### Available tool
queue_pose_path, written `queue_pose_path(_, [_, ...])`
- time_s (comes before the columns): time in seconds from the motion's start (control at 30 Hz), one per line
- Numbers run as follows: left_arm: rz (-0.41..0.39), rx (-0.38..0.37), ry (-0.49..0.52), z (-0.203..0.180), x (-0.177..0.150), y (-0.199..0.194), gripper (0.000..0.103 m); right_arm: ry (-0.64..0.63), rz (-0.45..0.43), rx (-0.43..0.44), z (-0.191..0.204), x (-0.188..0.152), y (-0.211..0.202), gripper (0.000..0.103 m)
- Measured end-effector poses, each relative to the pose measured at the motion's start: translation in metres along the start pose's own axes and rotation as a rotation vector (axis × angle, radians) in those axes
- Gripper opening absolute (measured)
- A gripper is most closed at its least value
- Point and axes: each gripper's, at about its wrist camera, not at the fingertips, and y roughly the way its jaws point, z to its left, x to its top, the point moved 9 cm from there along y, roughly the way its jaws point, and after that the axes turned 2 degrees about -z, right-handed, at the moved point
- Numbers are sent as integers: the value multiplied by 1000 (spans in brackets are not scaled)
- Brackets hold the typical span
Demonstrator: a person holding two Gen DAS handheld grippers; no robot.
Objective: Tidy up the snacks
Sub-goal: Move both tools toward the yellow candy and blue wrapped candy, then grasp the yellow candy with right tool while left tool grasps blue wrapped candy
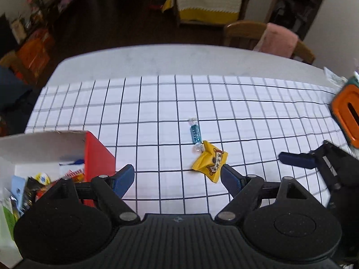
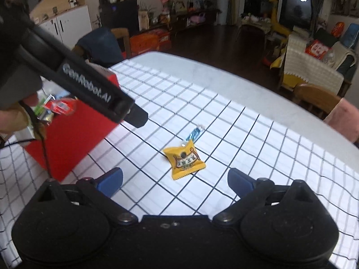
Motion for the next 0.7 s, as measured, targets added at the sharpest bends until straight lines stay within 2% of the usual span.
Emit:
queue_pose_path(0.07, [35,7,-19,1,3,11,84,-3,16,14,-4,0,18,98])
queue_pose_path(0.33, [157,-7,-153,4,17,52,84,-39,70,77,-11,1,75,80])
queue_pose_path(0.6, [185,9,-187,4,34,81,84,-85,71,100,-13,0,96,67])
queue_pose_path(0.7, [188,25,-174,0,41,92,84,-124,75,101,-10,-3,96,56])
